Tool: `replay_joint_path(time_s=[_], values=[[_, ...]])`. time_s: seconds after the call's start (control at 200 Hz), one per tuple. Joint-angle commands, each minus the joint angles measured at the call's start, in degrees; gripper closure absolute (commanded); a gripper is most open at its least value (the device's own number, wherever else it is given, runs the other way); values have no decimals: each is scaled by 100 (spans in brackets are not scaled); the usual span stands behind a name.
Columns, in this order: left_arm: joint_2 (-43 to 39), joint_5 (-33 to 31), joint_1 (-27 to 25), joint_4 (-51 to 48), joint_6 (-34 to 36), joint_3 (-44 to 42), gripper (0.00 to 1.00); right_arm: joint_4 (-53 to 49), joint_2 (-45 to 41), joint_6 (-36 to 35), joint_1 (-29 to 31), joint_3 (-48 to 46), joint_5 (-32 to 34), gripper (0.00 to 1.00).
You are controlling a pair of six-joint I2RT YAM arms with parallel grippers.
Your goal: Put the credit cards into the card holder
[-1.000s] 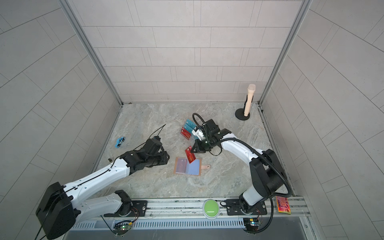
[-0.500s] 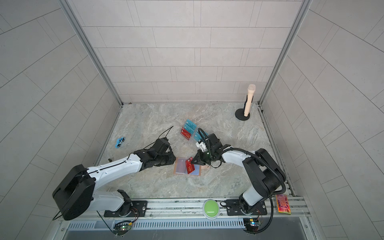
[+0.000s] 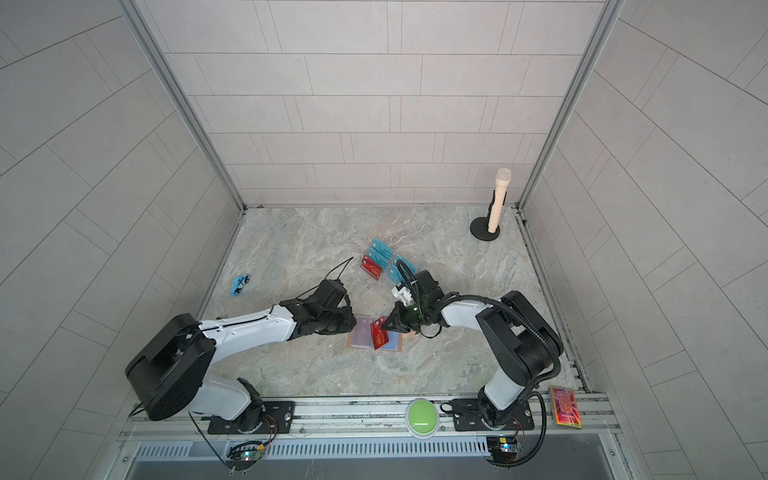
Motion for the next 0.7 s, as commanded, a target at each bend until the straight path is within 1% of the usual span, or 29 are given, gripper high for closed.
replay_joint_path(time_s=[0.0, 0.31, 0.691], values=[[67, 18, -30, 34, -25, -82, 81, -2, -183, 38, 18, -90, -33, 100], [159, -78, -32, 126, -90, -261, 86, -5, -194, 42, 12, -101, -41, 100], [202, -88, -32, 145, -82, -295, 86, -186, -333, -14, 4, -126, -14, 100]])
